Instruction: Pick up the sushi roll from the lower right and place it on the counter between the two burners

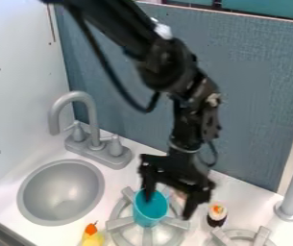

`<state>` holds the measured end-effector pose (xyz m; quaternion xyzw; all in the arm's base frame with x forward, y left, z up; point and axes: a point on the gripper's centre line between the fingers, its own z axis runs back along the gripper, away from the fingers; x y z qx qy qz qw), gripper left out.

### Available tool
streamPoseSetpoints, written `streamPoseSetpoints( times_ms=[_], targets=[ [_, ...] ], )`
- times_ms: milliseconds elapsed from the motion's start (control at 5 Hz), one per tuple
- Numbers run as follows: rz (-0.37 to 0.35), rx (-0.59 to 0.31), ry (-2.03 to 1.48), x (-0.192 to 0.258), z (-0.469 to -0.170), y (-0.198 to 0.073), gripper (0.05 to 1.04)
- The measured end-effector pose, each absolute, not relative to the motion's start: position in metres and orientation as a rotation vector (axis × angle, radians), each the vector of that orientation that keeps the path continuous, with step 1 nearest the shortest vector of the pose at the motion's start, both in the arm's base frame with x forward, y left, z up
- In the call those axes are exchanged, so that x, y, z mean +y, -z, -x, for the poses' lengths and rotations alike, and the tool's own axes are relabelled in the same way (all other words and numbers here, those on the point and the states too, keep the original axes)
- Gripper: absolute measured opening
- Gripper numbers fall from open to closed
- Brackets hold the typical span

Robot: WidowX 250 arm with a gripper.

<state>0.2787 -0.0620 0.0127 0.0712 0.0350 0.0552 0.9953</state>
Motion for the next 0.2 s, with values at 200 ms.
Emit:
streamPoseSetpoints(
  times_ms=[200],
  targets=[
    [-0.184, 0.072, -0.118, -0.0444, -0.2527, -0.0150, 1.001]
  ],
)
